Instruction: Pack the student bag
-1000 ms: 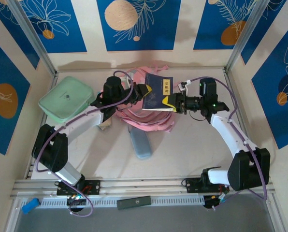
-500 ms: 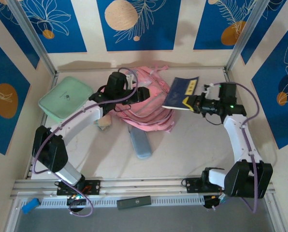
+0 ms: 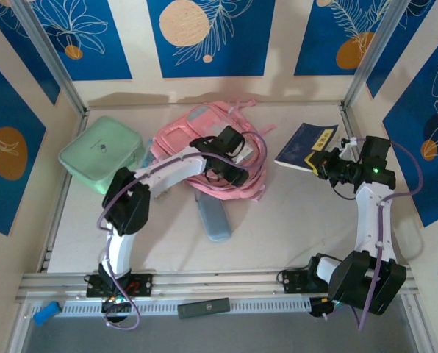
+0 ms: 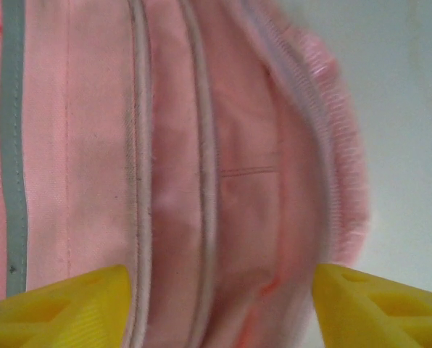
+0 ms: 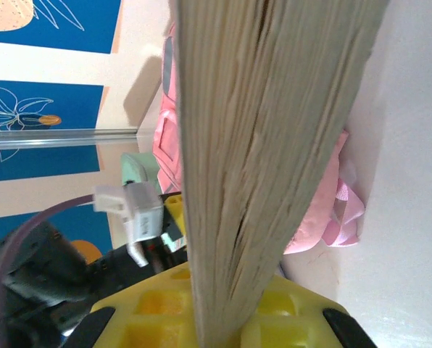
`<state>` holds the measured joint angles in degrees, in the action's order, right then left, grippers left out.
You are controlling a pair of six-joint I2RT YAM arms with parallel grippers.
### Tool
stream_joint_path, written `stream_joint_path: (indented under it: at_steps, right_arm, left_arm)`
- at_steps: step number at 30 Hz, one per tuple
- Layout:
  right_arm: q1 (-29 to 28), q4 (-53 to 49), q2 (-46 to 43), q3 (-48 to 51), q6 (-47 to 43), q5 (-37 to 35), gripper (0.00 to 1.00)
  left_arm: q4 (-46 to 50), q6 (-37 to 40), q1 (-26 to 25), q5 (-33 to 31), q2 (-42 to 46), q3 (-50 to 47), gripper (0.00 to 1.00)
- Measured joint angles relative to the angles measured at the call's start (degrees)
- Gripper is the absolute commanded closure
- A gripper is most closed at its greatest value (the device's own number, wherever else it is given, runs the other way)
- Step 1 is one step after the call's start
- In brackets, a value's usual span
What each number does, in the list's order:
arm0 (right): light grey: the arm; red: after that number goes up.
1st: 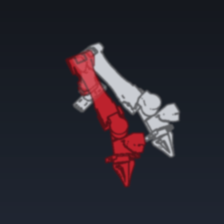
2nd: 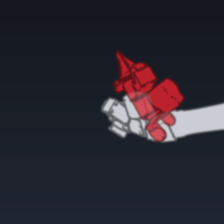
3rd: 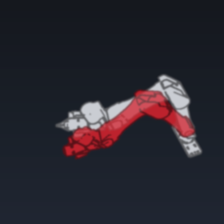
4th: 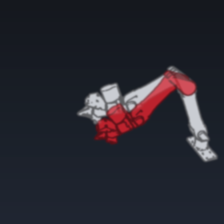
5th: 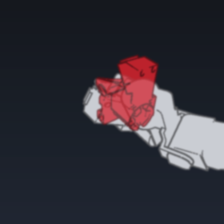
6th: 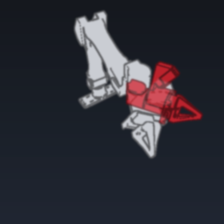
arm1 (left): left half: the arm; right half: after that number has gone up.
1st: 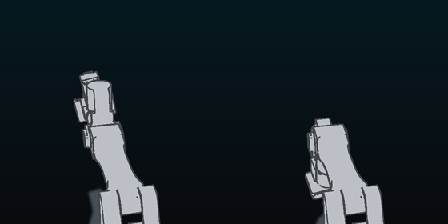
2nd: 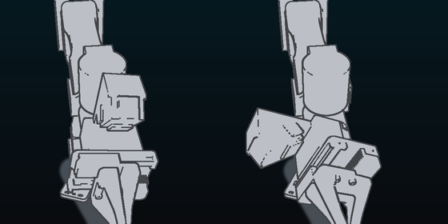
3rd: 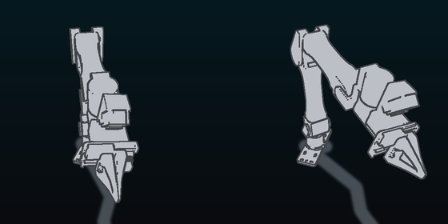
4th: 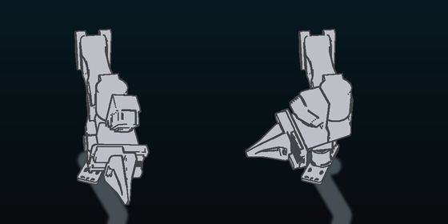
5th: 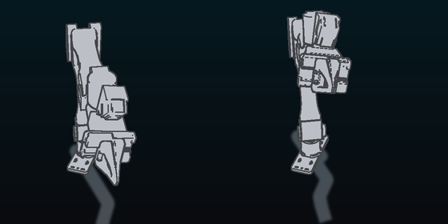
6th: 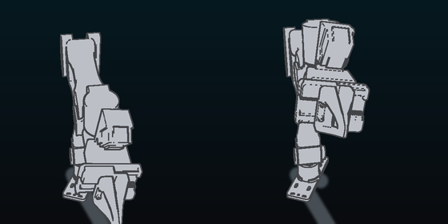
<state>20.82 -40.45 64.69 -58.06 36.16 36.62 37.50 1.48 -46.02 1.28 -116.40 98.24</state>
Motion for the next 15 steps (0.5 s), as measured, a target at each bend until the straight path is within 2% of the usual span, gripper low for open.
stream_joint_path:
  at_steps: [2, 6, 10, 11, 15]
  right_arm:
    - [0.17, -0.02, 0.00, 0.00, 0.00, 0.04, 1.00]
    - [0.22, -0.17, 0.00, 0.00, 0.02, 0.57, 1.00]
    - [0.22, -0.28, 0.00, 0.02, 0.02, 0.98, 1.00]
    - [0.22, -0.33, 0.00, 0.02, 0.02, 1.07, 1.00]
    - [0.24, -0.33, 0.00, 0.00, 0.04, 1.29, 1.00]
  left_arm:
    - [0.39, 3.17, -0.02, -2.34, -2.58, 1.86, 0.28]
    - [1.16, 7.87, 0.02, -7.37, -11.21, 12.55, 0.28]
    - [1.95, 10.10, 0.04, -10.05, -15.34, 17.31, 0.33]
    - [2.10, 10.45, 0.07, -10.36, -15.76, 17.70, 0.35]
    - [3.26, 11.17, 0.15, -10.36, -17.00, 19.76, 0.54]
